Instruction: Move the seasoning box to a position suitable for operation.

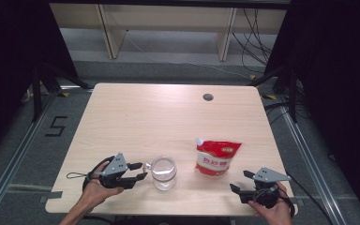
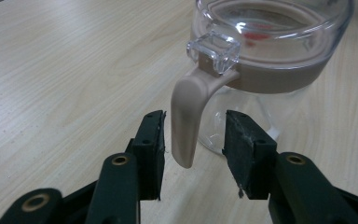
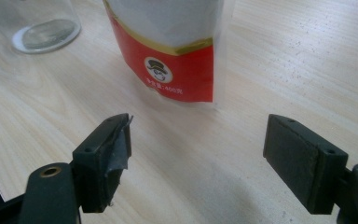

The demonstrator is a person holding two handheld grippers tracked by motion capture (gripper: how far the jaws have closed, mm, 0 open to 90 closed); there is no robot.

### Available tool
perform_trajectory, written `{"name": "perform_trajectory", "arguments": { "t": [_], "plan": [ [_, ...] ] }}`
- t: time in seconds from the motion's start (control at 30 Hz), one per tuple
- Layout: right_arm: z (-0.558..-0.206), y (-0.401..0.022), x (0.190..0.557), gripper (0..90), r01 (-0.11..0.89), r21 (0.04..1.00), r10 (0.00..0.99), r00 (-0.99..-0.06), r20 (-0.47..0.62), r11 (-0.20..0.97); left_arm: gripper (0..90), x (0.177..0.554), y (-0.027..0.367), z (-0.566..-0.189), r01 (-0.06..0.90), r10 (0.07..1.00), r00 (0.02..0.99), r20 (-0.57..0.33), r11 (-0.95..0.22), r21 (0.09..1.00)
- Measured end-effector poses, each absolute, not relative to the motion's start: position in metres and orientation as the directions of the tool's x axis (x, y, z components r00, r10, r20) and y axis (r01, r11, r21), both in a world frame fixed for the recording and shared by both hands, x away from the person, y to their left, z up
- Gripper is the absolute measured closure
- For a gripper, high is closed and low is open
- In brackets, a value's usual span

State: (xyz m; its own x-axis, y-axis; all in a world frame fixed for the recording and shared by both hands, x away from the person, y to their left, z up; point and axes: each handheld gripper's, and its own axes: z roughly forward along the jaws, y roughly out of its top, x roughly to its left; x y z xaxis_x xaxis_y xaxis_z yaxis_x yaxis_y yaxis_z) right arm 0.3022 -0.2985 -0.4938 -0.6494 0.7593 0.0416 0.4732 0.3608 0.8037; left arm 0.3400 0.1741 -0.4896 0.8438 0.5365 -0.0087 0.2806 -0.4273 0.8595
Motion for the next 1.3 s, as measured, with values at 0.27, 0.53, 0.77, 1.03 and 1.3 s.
{"name": "perform_trajectory", "arguments": {
  "t": [0.27, 0.53, 0.77, 1.03, 1.3],
  "plan": [
    [-0.494, -0.299, 0.303, 24.2, 0.465, 0.807, 0.758, -0.652, 0.035, 0.363, 72.5, 0.344, 0.171, -0.493, 0.257, 0.521, 0.854, 0.002, -0.425, 0.868],
    [-0.495, -0.3, 0.303, 24.4, 0.469, 0.808, 0.749, -0.661, 0.052, 0.358, 74.3, 0.335, 0.166, -0.492, 0.265, 0.523, 0.853, -0.001, -0.431, 0.863],
    [-0.495, -0.298, 0.301, 24.4, 0.487, 0.804, 0.754, -0.652, 0.075, 0.342, 74.6, 0.336, 0.153, -0.492, 0.252, 0.499, 0.866, 0.004, -0.444, 0.86],
    [-0.494, -0.296, 0.301, 24.5, 0.493, 0.795, 0.748, -0.659, 0.075, 0.354, 62.0, 0.334, 0.154, -0.492, 0.284, 0.485, 0.874, -0.043, -0.437, 0.853],
    [-0.494, -0.296, 0.302, 24.6, 0.482, 0.795, 0.743, -0.666, 0.059, 0.369, 30.0, 0.325, 0.169, -0.486, 0.328, 0.564, 0.824, -0.054, -0.396, 0.858]
  ]
}}
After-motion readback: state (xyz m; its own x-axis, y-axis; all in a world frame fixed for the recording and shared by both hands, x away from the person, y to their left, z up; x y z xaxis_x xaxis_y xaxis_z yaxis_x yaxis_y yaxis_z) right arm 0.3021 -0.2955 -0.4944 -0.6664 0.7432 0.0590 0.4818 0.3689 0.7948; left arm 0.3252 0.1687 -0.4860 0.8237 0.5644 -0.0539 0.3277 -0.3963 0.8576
